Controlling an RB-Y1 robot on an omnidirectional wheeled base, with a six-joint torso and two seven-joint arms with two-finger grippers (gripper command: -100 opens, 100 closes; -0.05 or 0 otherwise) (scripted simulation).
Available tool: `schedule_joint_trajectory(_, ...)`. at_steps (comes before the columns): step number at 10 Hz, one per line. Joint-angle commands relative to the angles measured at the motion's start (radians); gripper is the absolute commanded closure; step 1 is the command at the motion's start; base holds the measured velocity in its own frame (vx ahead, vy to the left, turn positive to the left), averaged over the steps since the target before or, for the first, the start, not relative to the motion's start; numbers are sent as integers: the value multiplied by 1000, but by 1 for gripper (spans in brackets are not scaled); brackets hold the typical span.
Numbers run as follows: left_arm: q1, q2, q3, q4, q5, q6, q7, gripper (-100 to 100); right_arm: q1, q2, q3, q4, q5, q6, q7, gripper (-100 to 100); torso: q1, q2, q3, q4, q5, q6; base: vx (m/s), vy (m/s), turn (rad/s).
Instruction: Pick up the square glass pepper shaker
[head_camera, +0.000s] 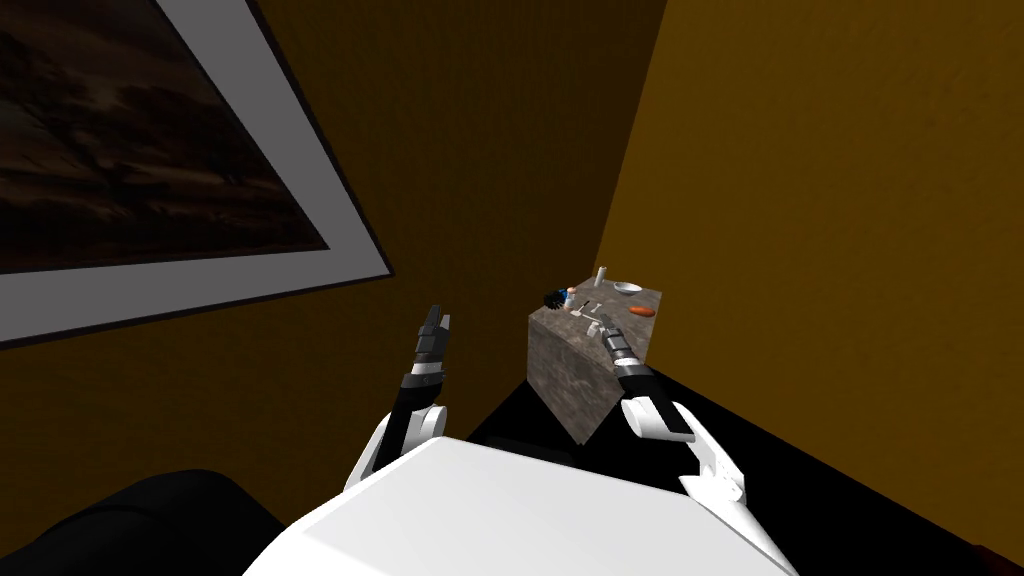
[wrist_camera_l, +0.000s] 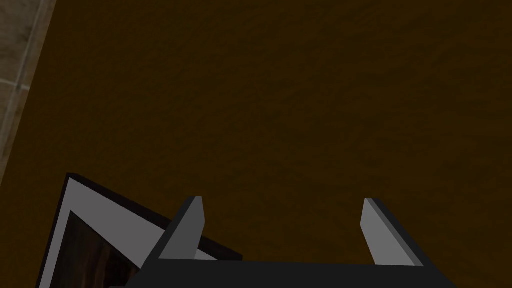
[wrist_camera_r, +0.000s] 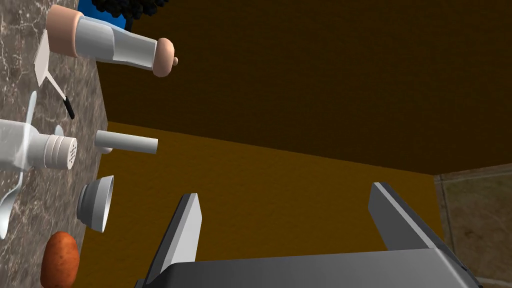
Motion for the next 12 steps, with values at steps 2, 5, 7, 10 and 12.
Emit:
schedule_joint_trajectory(2,0,0,0,0,0,0,0,0,-48,-31,3,77,-8,42,37,-100,1,1,0,0,0,-1,-49,4,123)
schedule_joint_trajectory(5,0,0,0,0,0,0,0,0,-94,-59,9,146,-14,82,77,-100,0,1,0,0,0,0,-41,3,83)
schedule_joint_trajectory(7,0,0,0,0,0,0,0,0,-141,-88,16,217,-19,123,118,-100,1,0,0,0,0,-1,-41,6,138)
schedule_joint_trajectory(10,0,0,0,0,0,0,0,0,-231,-146,32,317,-30,205,200,-100,1,1,0,0,0,0,-55,11,135)
schedule_joint_trajectory(12,0,0,0,0,0,0,0,0,-280,-174,41,391,-34,245,242,-100,1,1,1,0,0,0,-54,14,130)
